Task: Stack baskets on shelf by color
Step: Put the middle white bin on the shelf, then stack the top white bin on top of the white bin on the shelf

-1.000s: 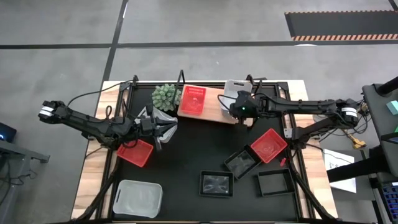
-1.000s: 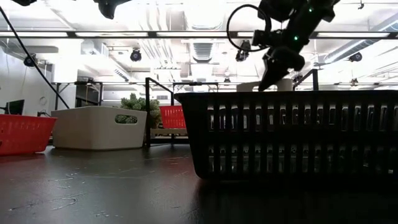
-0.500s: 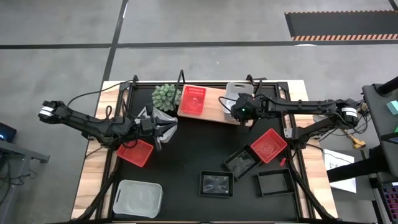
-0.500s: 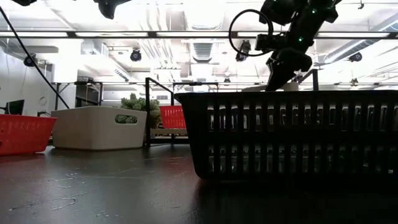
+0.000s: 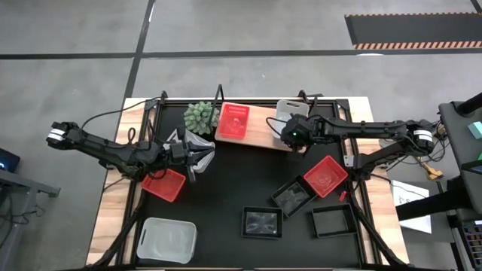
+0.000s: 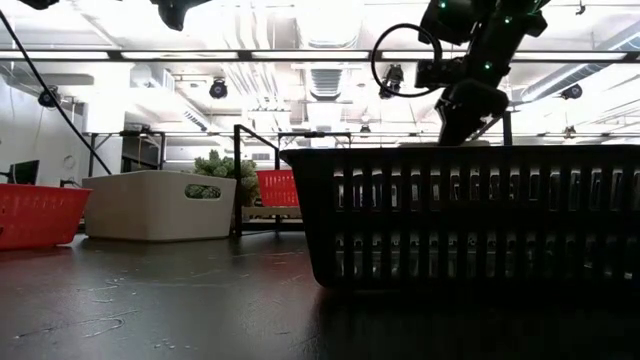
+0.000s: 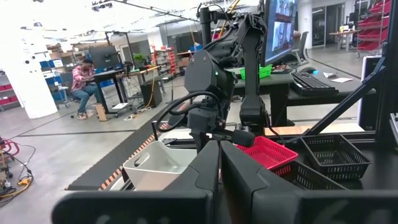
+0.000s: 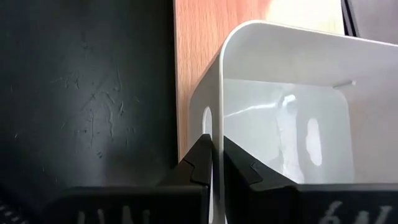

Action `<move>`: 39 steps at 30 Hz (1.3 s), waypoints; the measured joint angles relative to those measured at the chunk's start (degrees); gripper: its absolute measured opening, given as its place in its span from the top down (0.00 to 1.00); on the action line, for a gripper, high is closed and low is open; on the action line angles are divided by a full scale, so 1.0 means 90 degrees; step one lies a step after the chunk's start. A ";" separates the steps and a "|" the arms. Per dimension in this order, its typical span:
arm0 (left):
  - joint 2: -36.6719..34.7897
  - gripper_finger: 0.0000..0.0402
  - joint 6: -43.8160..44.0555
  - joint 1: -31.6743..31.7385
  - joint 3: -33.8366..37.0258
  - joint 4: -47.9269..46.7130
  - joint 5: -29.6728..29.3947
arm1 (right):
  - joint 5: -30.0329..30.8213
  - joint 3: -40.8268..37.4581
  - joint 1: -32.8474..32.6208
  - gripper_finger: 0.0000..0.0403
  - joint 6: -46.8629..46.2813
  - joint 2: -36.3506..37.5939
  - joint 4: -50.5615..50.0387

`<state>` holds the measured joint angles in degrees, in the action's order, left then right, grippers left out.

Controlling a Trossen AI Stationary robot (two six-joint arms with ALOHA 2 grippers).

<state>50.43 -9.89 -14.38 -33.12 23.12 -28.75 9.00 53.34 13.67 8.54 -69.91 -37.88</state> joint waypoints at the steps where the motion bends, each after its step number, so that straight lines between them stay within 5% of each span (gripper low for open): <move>1: 0.0000 1.00 0.0000 0.0001 0.0000 0.0001 0.0000 | -0.0001 0.0000 0.0000 0.98 -0.0003 0.0000 -0.0022; 13: 0.0000 1.00 0.0000 0.0000 0.0000 0.0003 0.0000 | 0.0000 0.0093 0.0000 0.78 -0.0236 -0.0002 -0.0187; 23: 0.0002 1.00 0.0006 0.0000 0.0000 0.0004 0.0000 | -0.0285 0.1174 -0.0165 0.63 -0.0985 0.0006 -0.1078; 30: 0.0025 1.00 0.0147 0.0000 0.0000 0.0012 0.0000 | -0.0385 0.1399 -0.1379 0.65 -0.1166 0.0022 -0.0456; 39: 0.0568 1.00 0.1718 -0.0067 0.0076 0.0116 0.0001 | -0.0251 0.0897 -0.3162 0.71 -0.0559 0.0022 0.1240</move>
<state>55.55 5.57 -14.98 -32.44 24.17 -28.74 6.74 61.42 -14.79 3.50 -69.71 -26.72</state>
